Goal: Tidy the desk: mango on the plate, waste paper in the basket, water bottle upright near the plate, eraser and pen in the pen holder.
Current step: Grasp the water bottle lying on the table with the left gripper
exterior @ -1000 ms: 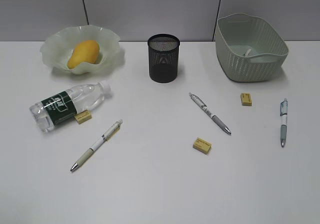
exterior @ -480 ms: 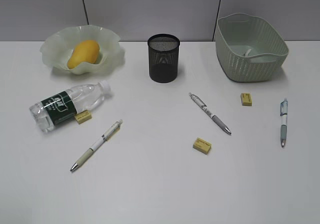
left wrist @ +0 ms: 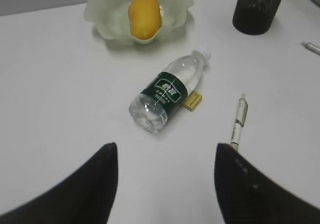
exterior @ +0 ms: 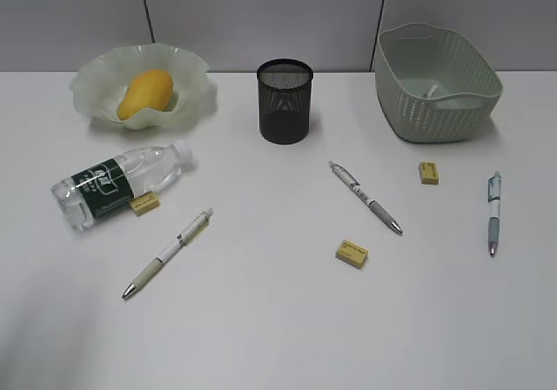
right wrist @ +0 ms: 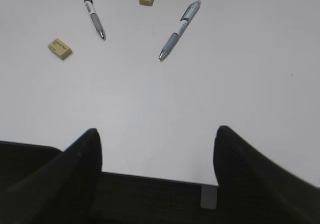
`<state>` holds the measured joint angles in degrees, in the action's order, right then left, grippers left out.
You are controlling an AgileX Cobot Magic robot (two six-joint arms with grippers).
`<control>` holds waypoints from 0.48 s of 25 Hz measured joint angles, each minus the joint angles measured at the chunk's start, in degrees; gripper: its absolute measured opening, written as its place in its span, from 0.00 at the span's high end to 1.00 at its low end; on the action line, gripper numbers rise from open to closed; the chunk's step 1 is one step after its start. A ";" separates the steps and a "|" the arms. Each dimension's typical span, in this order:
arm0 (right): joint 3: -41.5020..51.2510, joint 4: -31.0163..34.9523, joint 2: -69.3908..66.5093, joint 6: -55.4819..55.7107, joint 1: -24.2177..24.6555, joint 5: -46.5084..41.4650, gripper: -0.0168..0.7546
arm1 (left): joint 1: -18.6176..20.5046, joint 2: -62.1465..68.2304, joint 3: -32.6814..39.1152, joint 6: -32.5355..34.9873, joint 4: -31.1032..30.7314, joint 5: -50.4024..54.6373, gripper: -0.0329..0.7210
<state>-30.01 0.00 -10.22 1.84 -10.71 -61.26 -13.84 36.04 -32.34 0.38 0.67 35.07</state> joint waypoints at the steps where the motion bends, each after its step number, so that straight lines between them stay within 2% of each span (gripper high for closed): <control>1: 0.00 0.00 0.00 0.00 0.00 0.00 0.27 | 0.00 3.00 0.00 0.00 0.00 -1.55 0.30; 5: 0.00 0.00 0.00 0.00 0.00 0.00 0.27 | 0.00 19.23 -2.63 0.00 -0.02 -2.66 0.23; 12: 0.00 0.00 0.00 0.00 0.00 0.00 0.27 | 0.00 41.70 -19.00 4.78 -0.14 3.68 0.21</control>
<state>-30.01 0.00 -10.22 1.84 -10.71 -61.26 -13.84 77.74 -51.34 5.16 0.54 38.75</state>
